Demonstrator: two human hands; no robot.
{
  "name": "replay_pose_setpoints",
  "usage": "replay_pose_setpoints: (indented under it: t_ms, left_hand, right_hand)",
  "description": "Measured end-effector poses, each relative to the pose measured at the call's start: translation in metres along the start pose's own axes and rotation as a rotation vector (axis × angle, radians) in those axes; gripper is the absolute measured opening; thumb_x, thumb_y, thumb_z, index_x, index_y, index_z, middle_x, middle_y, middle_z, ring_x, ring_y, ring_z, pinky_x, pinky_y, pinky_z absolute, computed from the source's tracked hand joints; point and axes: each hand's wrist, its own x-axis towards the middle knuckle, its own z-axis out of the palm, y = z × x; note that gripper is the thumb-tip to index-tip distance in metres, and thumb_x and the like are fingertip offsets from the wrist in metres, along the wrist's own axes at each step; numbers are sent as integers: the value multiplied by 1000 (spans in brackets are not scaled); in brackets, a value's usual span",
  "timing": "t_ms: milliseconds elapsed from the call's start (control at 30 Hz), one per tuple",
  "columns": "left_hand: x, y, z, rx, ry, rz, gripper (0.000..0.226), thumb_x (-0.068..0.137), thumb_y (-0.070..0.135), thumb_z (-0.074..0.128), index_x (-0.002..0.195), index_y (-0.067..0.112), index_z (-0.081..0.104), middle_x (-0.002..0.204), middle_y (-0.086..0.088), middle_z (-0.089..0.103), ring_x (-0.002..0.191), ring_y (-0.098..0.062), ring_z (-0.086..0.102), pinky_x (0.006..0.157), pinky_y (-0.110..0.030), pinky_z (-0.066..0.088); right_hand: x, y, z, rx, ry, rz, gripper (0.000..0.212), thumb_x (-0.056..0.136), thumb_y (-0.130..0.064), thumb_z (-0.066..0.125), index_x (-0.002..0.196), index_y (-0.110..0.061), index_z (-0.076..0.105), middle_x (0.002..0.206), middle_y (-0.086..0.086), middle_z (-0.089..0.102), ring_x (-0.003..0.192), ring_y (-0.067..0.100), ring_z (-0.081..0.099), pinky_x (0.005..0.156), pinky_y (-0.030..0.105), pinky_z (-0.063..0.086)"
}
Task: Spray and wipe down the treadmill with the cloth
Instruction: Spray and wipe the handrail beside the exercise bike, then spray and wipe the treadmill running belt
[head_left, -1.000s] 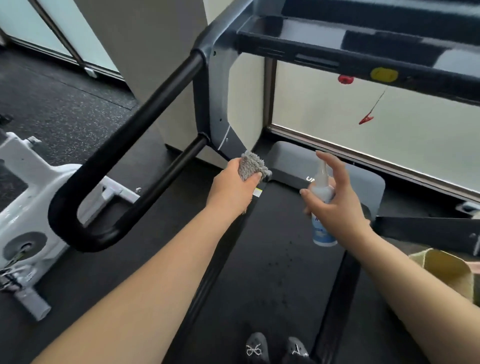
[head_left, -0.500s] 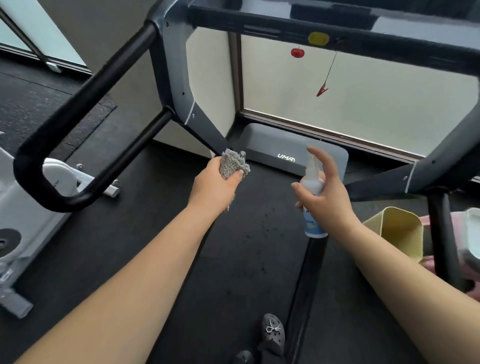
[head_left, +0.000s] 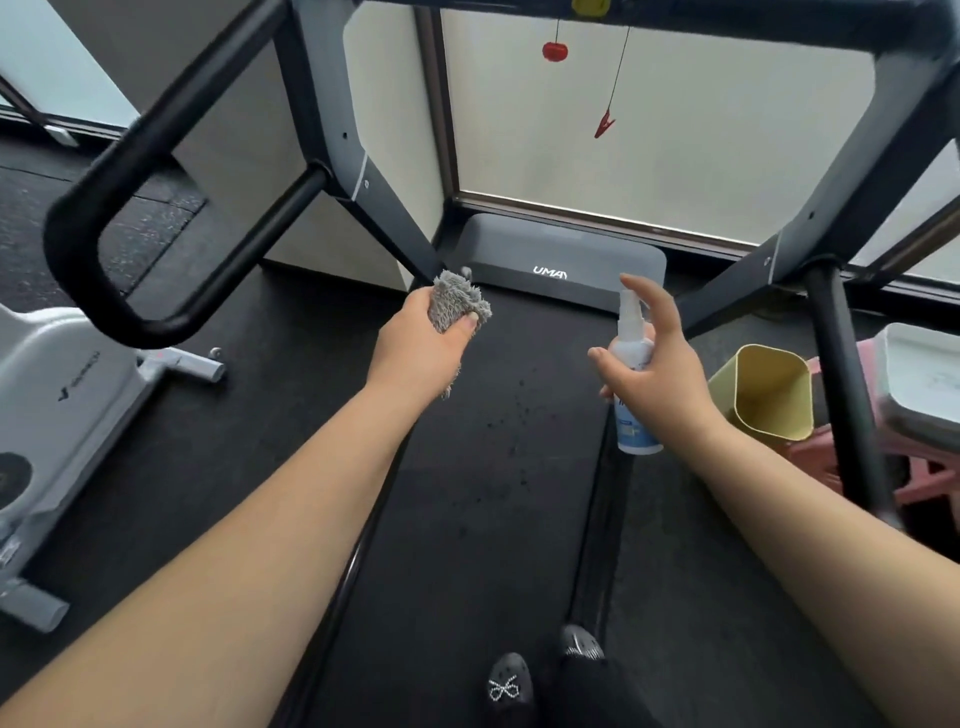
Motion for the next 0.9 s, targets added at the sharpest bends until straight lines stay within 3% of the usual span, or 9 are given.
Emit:
replay_pose_setpoints:
  t_ms: [100,200,300,433,500,600,667,767,900]
  left_hand:
    - [-16,-2,2,0,-8,11,37,91,39,57,125,25,50,95,13,56,70,2,49,57,-15,33]
    - [-28,-3,4,2,-6,14,37,91,40,57,124,25,50,90,15,54,68,5,48,54,-12,32]
    - [-38,-2,11,-1,-1,17,39,90,41,58,125,25,50,94,13,55,76,-5,52,63,-20,36]
    - [-53,-9,33,-19,18,14,40,90,41,58,126,25,50,98,12,56,86,-10,52,73,-22,36]
    - [-61,-16,50,-32,39,9,41,89,41,59,126,25,50,102,10,59,90,-12,54,75,-24,37]
    - [-74,-30,85,-27,87,-8,43,90,42,58,129,25,49,104,9,59,91,-13,52,75,-24,37]
    - [-84,-45,115,-20,121,-22,43,90,42,58,129,26,49,105,8,59,93,-15,53,76,-26,39]
    - [-102,-74,168,-15,186,-67,44,89,42,57,130,27,49,112,4,61,101,-19,57,82,-30,45]
    - [-133,-99,224,0,235,-172,42,89,43,57,128,28,49,109,4,63,97,-22,60,84,-37,50]
  right_hand:
    - [-17,2,-2,1,7,-9,74,91,-10,67,117,-68,30,132,-8,44,74,33,68,61,19,59]
    - [-29,5,-6,-5,20,-14,75,90,-12,68,117,-69,29,120,-8,54,70,31,68,64,22,60]
    - [-38,13,-11,6,45,-22,75,90,-11,68,116,-70,29,126,-4,51,69,31,68,62,19,58]
    - [-50,33,-20,-13,40,-23,75,90,-10,68,116,-67,28,114,-27,45,71,31,69,63,17,58]
    - [-56,51,-25,-12,46,-15,72,90,-10,69,121,-62,31,109,-31,43,72,32,69,66,21,60]
    - [-63,91,-29,-11,56,-16,74,88,-10,68,124,-63,32,121,-7,57,66,27,69,78,41,62]
    - [-69,125,-29,19,25,-20,75,88,-6,65,127,-62,33,136,5,52,64,23,69,75,41,62]
    - [-79,182,-31,-8,-55,-15,72,90,-4,63,137,-50,35,116,-14,55,69,30,71,73,37,63]
    - [-98,229,-44,-63,-131,7,72,89,-6,65,138,-51,35,113,-23,53,71,28,72,72,34,63]
